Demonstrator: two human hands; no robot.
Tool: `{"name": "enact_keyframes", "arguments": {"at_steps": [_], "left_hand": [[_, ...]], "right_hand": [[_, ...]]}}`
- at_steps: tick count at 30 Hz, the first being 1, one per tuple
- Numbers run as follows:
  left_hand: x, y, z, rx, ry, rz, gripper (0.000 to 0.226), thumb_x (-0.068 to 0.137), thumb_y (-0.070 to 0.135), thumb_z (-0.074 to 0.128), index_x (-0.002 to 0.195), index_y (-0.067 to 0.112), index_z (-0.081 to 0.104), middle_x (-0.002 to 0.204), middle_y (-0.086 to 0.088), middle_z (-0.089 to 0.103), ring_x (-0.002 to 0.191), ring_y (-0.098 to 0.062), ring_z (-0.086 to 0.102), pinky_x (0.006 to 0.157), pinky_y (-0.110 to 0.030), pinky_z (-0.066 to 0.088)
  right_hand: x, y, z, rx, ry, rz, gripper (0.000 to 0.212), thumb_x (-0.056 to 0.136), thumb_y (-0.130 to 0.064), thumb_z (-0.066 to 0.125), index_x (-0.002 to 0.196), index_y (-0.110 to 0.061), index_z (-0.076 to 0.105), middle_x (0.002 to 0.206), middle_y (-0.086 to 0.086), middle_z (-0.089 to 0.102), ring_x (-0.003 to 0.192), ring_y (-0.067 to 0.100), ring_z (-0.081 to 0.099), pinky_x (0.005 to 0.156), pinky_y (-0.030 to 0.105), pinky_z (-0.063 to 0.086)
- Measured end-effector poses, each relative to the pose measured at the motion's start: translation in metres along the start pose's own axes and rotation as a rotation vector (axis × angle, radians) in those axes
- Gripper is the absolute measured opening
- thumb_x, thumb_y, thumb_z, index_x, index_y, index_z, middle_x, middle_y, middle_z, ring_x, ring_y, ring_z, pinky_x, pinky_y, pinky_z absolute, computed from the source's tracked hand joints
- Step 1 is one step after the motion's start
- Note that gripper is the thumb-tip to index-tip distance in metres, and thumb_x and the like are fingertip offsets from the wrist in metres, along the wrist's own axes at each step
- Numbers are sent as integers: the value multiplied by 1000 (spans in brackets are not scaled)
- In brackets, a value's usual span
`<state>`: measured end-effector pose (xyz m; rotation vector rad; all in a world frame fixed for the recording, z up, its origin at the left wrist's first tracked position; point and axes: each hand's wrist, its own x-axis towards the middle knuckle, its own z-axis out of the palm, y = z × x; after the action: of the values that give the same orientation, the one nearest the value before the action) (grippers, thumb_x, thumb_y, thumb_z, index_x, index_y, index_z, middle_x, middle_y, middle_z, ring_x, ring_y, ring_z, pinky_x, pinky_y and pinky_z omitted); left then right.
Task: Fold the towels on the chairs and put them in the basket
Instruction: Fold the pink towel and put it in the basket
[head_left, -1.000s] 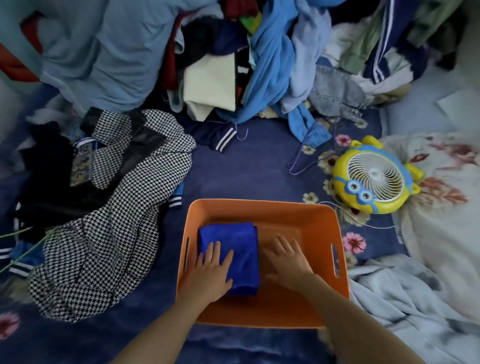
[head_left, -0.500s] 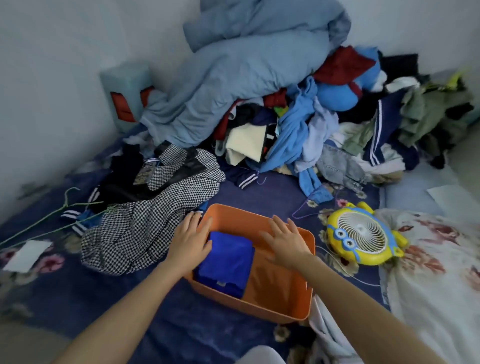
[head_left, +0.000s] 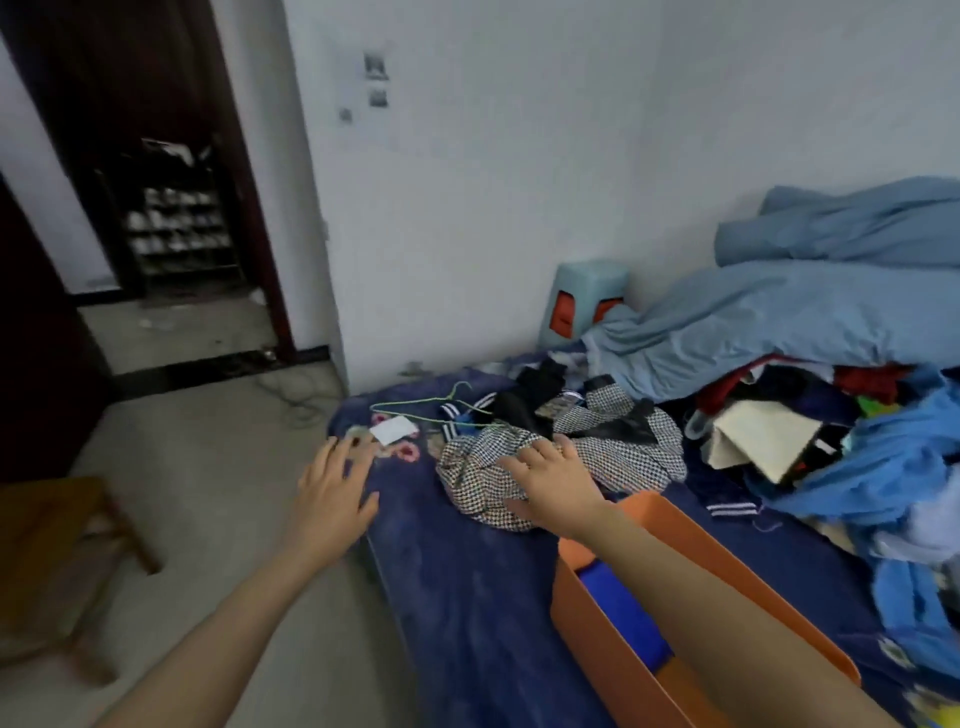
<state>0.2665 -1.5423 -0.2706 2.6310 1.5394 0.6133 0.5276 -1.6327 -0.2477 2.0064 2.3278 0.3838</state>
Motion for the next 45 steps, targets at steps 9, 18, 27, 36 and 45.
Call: {"name": "enact_keyframes", "arguments": {"at_steps": [9,18,27,36,45], "left_hand": [[-110,-182,-97,178,107,-403,56,88,32,50,139,9,42,146,-19,36,137,-34,30,107,-47,30],[-225,-326,-159,213,98,-724,56,72,11,77,122,-3,57,124,-29,55,115,-48,50,87,-55,46],[-210,-389,-131,252,51,-749,42,65,13,70,104,-2,68,100,-24,66,89,-42,65,62,-44,56],[-83,-443,-102,263,121,-824,56,83,25,65,134,7,48,136,-17,48,125,-37,45,96,-45,43],[5,-489,-51,200,67,-995,49,96,38,38,143,25,29,146,5,33,133,-12,29,109,-26,28]], "right_hand": [[128,-184,-58,-54,220,-355,48,37,-56,83,72,-25,73,66,-5,66,64,16,66,63,27,54],[219,-374,-58,64,102,-654,43,83,-46,57,119,-22,58,107,2,61,105,20,55,95,32,39],[299,-413,-44,70,4,-733,41,96,-30,37,136,-18,38,131,4,44,124,19,35,106,37,20],[440,-385,-11,117,49,-777,41,96,-31,37,135,-19,39,130,2,46,123,19,37,102,35,24],[564,-381,30,137,-49,-820,42,95,-30,37,135,-18,39,132,3,44,125,20,35,103,36,24]]}}
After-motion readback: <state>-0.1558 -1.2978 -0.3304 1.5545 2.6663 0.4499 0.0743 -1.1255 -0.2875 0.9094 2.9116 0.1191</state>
